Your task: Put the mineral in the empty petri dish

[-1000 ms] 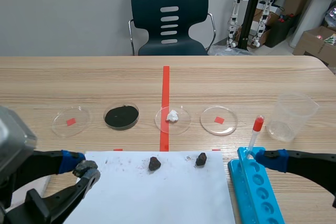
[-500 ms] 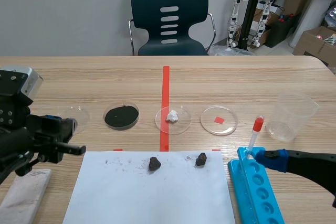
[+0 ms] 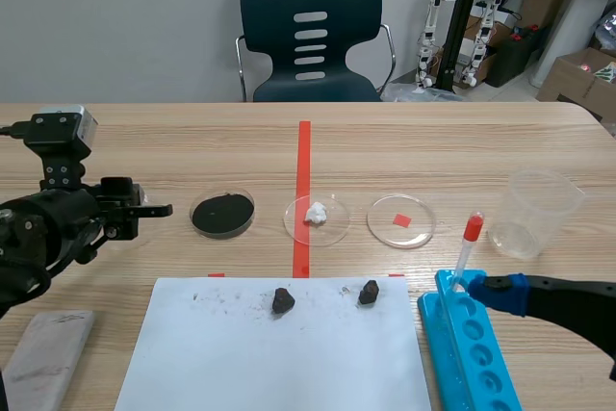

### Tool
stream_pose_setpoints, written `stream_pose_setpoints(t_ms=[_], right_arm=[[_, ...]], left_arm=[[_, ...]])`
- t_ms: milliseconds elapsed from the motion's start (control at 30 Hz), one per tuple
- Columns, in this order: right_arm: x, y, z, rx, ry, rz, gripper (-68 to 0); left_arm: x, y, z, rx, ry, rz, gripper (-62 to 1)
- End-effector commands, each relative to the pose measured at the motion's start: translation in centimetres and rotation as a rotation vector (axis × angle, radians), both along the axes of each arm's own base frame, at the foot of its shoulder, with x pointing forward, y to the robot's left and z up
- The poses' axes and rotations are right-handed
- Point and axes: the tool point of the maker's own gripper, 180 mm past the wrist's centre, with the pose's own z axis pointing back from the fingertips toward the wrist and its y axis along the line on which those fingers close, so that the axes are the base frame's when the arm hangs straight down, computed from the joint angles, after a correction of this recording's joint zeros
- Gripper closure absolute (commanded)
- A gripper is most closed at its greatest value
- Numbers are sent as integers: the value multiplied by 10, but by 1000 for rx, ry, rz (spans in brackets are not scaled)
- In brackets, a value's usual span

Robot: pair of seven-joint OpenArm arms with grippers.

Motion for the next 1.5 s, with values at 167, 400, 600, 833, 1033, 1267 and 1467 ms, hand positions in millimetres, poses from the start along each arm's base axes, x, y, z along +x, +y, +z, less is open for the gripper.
stream_pose_setpoints(t_ms=[167, 400, 600, 833, 1033, 1267, 1467], right_arm=[[5, 1, 12, 27, -35, -7, -606], [5, 1, 12, 27, -35, -7, -606], [5, 1, 12, 26, -35, -7, -606], [5, 1, 12, 27, -36, -7, -606], [5, 1, 12, 27, -36, -7, -606], [5, 1, 12, 27, -35, -7, -606], [5, 1, 12, 27, -35, -7, -606]], left_arm=[[23, 14, 1, 10, -23, 32, -134], [35, 22, -10, 21, -37, 62, -134], [37, 23, -19, 55, -26, 57, -134], [42, 24, -25, 51, -11, 64, -135], [48, 30, -33, 51, 16, 82, -135], [47, 31, -44, 45, 48, 75, -135], [46, 27, -46, 36, 55, 55, -135]])
